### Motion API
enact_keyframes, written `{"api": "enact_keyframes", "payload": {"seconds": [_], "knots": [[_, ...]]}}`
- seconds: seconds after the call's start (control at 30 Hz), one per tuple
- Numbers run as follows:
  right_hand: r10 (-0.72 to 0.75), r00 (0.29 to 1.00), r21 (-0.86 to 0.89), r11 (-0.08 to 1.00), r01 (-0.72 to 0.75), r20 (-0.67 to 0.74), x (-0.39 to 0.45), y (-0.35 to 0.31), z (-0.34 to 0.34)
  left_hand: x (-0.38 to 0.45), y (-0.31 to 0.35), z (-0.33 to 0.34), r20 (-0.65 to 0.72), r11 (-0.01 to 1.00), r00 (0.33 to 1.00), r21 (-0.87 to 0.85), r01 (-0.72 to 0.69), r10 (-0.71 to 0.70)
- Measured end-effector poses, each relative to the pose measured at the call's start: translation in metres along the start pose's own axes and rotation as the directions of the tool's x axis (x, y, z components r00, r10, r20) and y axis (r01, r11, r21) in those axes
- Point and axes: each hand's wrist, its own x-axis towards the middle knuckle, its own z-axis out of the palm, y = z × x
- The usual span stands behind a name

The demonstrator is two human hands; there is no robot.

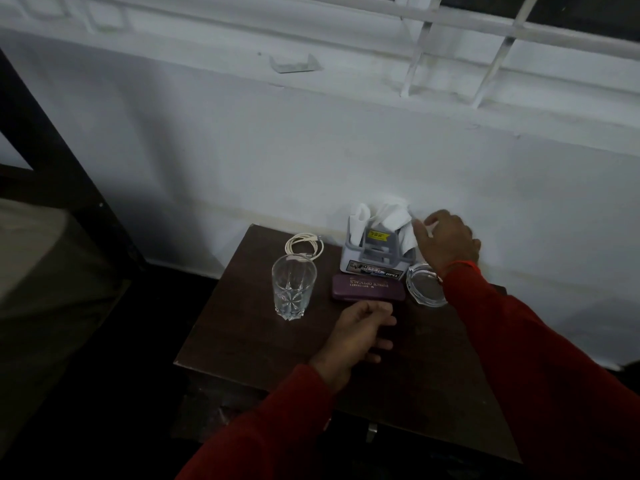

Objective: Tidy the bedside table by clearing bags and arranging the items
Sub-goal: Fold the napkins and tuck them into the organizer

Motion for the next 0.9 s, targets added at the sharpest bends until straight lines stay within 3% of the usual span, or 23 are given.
{"api": "enact_keyframes", "payload": {"seconds": [0.07,0.17,0.27,0.33,0.4,0.57,0.73,0.9], "knots": [[-0.021,0.999,0.067,0.997,0.024,-0.045,0.007,-0.011,-0.001,0.001,-0.001,0.000,0.001,1.000,1.000,0.001,0.001,-0.001],[-0.283,0.954,0.090,0.952,0.292,-0.099,0.014,-0.024,0.005,0.002,-0.001,-0.002,-0.004,1.000,1.000,-0.005,0.008,-0.008],[-0.493,0.868,-0.152,0.854,0.497,0.067,0.018,-0.031,0.014,0.004,0.000,-0.004,-0.009,1.000,1.000,-0.013,0.005,-0.005],[-0.451,0.864,-0.262,0.826,0.499,0.224,0.019,-0.037,0.017,0.004,-0.001,-0.004,-0.006,1.000,1.000,-0.013,0.002,-0.002],[-0.404,0.862,-0.216,0.852,0.477,0.307,0.019,-0.040,0.017,0.003,-0.001,-0.003,-0.002,1.000,1.000,-0.012,0.000,-0.001],[-0.468,0.862,-0.142,0.856,0.497,0.194,0.012,-0.041,0.015,0.002,0.000,-0.003,-0.010,1.000,1.000,-0.015,-0.005,0.005],[-0.345,0.821,-0.198,0.860,0.471,0.455,0.008,-0.043,0.014,0.002,0.000,-0.003,-0.003,1.000,1.000,-0.005,-0.006,0.006],[-0.328,0.835,-0.267,0.841,0.471,0.443,0.008,-0.035,0.011,0.002,0.002,-0.004,-0.004,1.000,1.000,-0.003,-0.009,0.009]]}}
